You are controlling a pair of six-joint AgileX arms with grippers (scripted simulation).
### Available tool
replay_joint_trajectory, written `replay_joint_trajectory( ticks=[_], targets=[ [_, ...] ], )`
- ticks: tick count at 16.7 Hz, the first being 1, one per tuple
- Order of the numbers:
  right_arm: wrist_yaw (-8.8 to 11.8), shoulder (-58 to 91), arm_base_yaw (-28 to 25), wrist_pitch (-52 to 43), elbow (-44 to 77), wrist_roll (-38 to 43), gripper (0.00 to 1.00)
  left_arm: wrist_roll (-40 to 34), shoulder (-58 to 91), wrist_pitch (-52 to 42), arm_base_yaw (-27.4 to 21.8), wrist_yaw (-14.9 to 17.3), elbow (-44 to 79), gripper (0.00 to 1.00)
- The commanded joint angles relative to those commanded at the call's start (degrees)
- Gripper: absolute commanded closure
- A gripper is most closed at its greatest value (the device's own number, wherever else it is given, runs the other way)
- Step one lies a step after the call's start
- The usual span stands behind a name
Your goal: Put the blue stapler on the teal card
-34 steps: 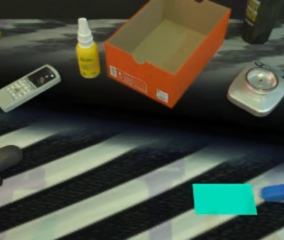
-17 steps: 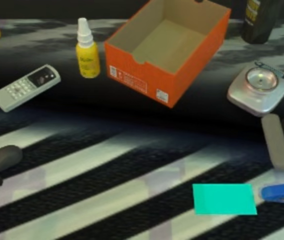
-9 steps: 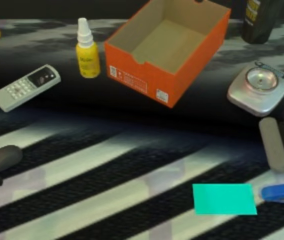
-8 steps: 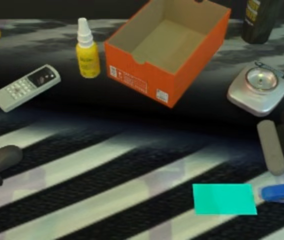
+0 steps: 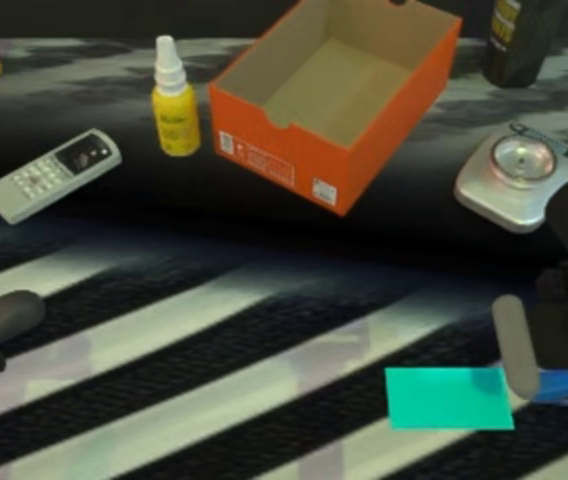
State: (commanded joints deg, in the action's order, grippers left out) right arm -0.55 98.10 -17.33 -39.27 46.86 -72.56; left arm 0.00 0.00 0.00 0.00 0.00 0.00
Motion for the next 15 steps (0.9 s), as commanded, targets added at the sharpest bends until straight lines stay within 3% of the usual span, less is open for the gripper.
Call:
replay_joint_trajectory(
  ticks=[5,15],
  targets=[
    [0.0,0.4,0.0,0.8,-0.5,0.0,0.0,0.0,0.0,0.0,0.0,0.0,0.0,0.0],
    [0.0,0.4,0.0,0.8,-0.5,0.0,0.75,0.0,0.0,0.0,0.0,0.0,0.0,0.0]
  ],
)
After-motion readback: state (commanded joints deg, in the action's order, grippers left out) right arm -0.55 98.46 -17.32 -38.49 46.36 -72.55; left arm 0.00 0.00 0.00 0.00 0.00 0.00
